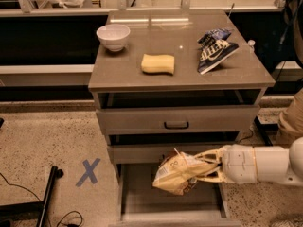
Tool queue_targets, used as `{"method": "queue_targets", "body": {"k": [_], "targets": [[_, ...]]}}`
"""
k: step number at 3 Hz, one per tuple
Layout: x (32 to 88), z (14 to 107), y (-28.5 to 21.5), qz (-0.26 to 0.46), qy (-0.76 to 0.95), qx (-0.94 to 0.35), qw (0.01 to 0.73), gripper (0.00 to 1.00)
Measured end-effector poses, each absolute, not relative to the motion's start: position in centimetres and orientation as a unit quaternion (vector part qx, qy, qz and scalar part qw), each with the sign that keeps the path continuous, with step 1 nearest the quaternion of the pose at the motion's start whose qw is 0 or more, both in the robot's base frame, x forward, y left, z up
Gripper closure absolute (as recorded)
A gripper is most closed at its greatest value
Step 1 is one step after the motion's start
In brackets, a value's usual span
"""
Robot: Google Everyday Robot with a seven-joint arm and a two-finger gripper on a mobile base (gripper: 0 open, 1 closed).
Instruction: Pick brown chip bag from bottom drawer and place on counter
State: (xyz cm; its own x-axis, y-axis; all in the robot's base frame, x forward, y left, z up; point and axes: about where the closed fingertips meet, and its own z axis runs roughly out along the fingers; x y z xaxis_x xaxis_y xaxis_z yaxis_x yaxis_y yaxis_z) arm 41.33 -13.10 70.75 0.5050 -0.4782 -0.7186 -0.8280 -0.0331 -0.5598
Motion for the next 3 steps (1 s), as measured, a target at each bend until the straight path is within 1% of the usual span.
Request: {"method": "queue_targets", "body": {"k": [2, 3], "targets": [[45.1, 80.4, -12.2, 0.152, 0.461, -0.728, 0.484, 1.0], [46.2, 85.3, -13.3, 0.152, 0.461, -0.734, 0.475, 1.0]]}}
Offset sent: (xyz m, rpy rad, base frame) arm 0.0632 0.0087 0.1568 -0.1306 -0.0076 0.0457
